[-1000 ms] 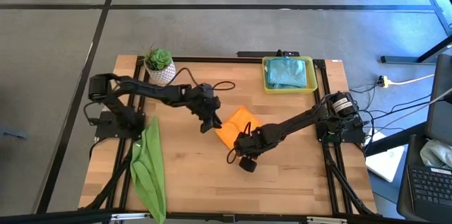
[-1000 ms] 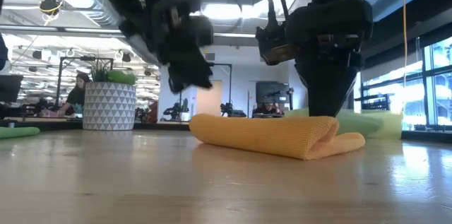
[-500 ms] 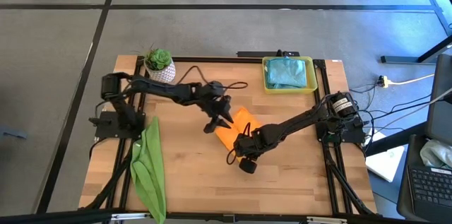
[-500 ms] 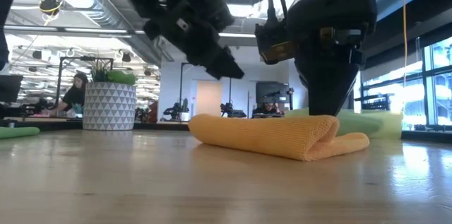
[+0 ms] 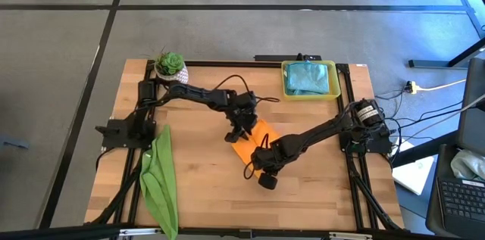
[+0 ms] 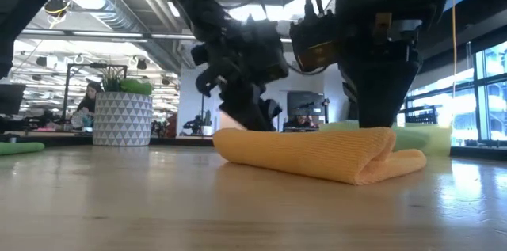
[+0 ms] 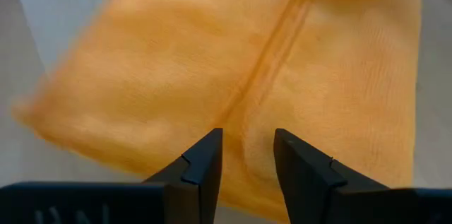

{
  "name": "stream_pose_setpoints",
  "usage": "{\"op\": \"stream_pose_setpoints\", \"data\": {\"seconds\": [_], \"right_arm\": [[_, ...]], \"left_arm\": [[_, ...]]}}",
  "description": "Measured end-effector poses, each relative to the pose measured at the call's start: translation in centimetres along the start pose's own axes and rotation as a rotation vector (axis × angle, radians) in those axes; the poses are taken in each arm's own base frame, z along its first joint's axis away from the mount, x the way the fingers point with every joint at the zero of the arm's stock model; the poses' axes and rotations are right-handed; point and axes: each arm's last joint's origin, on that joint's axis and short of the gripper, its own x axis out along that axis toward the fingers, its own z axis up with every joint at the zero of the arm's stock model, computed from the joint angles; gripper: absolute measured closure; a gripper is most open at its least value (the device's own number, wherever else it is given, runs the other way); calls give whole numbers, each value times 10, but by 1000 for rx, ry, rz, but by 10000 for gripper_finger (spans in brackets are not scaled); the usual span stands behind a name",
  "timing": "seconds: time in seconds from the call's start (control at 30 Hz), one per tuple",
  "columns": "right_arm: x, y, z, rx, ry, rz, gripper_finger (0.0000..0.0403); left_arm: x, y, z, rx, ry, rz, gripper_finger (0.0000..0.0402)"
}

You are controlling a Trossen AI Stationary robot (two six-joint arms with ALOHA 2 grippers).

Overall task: Fold microfiber towels
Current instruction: Fold the orange microfiber towel

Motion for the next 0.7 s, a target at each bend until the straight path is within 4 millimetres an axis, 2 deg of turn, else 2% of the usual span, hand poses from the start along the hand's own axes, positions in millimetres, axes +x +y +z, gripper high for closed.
{"op": "stream_pose_setpoints", "data": {"seconds": [0.27, 0.47, 0.7], "right_arm": [[1, 6, -5, -20, 4, 2, 377], [1, 6, -4, -25, -8, 3, 377], [1, 8, -3, -24, -29, 13, 377]], "left_arm": [[1, -5, 7, 99, -31, -31, 280], [13, -14, 9, 148, -20, -53, 280], [24, -16, 9, 164, 20, 28, 280]]}}
